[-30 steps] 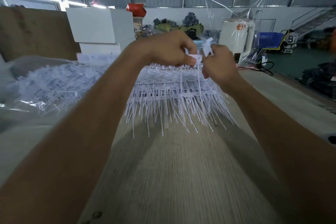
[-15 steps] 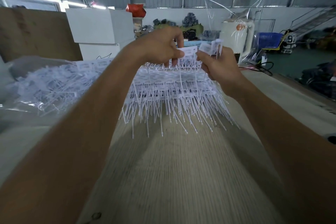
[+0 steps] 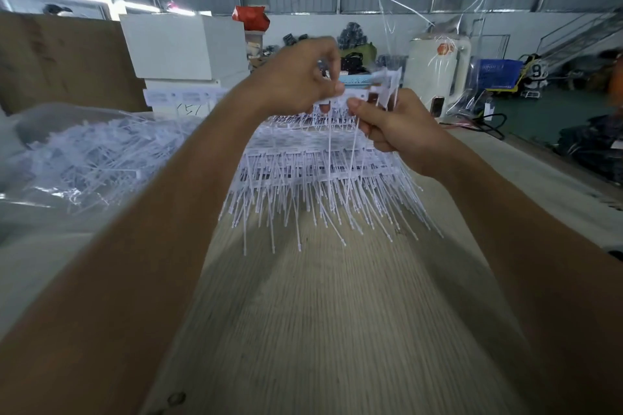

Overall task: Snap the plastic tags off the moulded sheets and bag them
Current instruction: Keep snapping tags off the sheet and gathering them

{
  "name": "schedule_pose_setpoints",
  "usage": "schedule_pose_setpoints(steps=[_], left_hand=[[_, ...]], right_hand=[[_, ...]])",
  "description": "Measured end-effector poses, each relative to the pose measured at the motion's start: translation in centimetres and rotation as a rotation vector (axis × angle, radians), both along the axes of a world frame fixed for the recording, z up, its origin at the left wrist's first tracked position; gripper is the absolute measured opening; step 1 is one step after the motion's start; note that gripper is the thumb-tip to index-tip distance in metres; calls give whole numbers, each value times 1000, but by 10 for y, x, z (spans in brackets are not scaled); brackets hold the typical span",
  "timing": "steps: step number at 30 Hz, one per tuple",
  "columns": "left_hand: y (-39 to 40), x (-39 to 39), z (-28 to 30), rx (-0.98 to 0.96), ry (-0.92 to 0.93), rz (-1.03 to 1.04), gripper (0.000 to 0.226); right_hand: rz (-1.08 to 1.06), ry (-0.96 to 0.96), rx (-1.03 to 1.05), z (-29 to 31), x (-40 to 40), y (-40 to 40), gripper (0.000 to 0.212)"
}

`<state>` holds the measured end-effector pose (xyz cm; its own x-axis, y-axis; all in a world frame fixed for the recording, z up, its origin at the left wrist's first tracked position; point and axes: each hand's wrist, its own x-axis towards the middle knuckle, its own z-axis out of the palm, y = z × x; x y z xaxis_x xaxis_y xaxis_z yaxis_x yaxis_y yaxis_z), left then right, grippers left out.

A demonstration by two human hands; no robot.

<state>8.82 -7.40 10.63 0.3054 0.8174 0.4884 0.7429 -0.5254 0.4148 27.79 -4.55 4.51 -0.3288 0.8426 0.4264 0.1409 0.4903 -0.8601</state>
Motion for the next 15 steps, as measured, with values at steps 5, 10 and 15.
schedule_pose_setpoints(steps=[5, 10, 15], left_hand=[[11, -1, -1, 170, 94, 178, 34], [11, 7, 0, 224, 25, 166, 34], [9, 7, 1, 232, 7, 130, 38]], right_hand=[[133, 178, -108, 7, -1, 0, 22], [-12, 35, -54, 5, -9, -3, 34], [-129, -25, 68, 8, -10, -8, 37]])
